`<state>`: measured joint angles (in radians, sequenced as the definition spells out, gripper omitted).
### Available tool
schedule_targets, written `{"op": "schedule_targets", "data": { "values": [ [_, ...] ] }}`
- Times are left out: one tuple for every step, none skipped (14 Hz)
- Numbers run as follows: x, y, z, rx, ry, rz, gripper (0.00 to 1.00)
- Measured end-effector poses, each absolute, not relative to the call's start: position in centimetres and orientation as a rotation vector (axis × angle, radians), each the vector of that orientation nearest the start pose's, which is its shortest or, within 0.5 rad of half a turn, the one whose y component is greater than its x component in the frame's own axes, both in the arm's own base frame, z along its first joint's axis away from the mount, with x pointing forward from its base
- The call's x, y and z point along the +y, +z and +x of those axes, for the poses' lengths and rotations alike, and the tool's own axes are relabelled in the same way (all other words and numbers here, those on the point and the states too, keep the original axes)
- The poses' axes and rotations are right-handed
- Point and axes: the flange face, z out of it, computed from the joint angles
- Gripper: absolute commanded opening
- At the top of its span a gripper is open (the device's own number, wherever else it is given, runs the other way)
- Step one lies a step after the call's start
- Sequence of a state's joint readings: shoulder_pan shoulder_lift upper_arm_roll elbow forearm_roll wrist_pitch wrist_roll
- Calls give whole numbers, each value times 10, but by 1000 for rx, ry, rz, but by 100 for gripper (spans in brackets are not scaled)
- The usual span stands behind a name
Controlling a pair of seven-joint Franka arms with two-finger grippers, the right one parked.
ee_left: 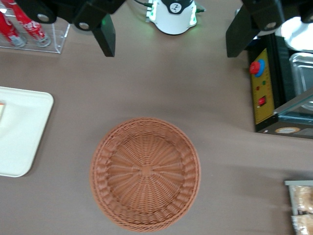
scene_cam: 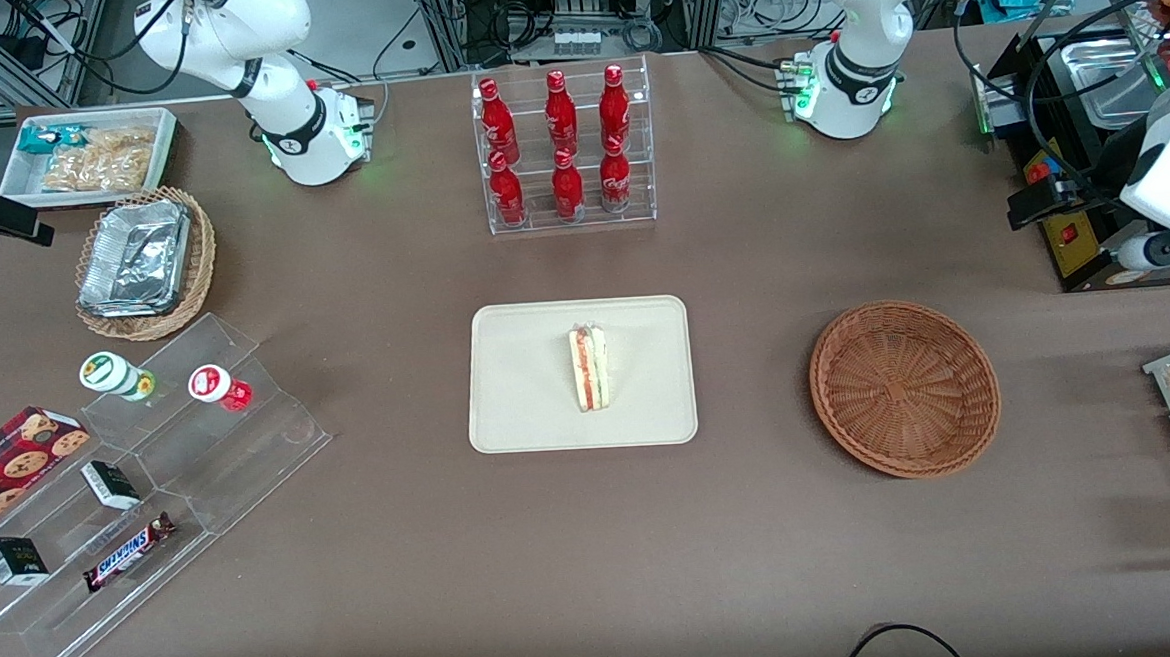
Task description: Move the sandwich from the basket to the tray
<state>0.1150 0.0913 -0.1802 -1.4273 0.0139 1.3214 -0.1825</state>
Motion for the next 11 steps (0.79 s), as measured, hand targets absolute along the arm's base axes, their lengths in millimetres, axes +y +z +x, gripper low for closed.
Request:
{"op": "schedule_targets", "data": {
  "values": [
    [-29, 621, 556, -189, 290, -3114, 100],
    [-27, 621, 558, -195, 275, -3119, 100],
    [-25, 621, 559, -199, 270, -3120, 100],
    [-25, 621, 559, -200, 268, -3121, 100],
    [-25, 621, 559, -199, 267, -3120, 100],
    [-26, 621, 559, -197, 266, -3117, 100],
    [-27, 621, 559, -191, 266, -3113, 100],
    [-31, 620, 560, -178, 265, -3107, 100],
    [-36, 619, 560, -160, 258, -3088, 100],
    [-40, 618, 561, -143, 248, -3061, 100],
    [-46, 616, 562, -133, 243, -3038, 100]
  ]
}}
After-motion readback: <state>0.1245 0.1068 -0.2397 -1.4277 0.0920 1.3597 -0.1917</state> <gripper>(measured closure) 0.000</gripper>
